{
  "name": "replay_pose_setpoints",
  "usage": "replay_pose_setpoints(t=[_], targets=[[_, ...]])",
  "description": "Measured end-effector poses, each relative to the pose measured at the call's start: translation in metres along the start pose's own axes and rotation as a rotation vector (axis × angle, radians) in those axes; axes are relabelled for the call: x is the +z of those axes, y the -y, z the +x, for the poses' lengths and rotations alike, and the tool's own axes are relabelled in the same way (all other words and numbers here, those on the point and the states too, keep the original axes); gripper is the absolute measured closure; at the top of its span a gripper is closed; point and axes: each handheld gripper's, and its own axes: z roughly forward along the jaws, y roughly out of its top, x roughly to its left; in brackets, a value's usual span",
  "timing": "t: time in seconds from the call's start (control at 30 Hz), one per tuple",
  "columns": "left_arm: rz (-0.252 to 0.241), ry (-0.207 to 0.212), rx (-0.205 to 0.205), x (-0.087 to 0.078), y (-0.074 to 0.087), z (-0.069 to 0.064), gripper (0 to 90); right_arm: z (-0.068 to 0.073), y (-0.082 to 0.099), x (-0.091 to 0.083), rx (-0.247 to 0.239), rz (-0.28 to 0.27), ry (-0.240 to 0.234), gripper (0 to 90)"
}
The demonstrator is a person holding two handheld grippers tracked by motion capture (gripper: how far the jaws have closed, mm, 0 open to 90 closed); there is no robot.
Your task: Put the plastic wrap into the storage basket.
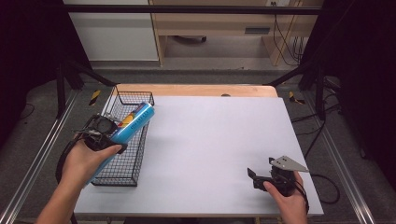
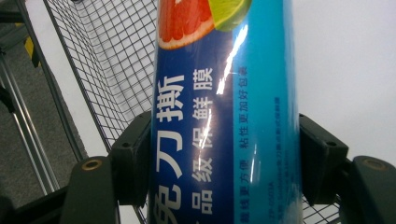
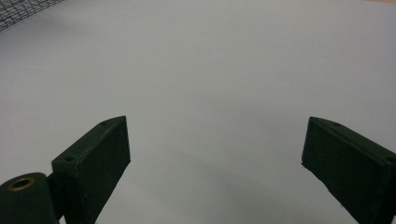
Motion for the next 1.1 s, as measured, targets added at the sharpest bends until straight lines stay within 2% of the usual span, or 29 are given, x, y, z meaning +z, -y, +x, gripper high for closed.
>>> replay_pose_setpoints(t=[0.8, 1.1], targets=[[0.049, 0.01, -0.051, 0.009, 0.009, 0.001, 31.9, 0.0, 0.0, 0.0, 0.003, 0.001, 0.0, 8.0], [0.074, -0.01, -0.075, 0.012, 0.01, 0.004, 31.9, 0.0, 0.0, 0.0, 0.002, 0.001, 0.001, 8.0]])
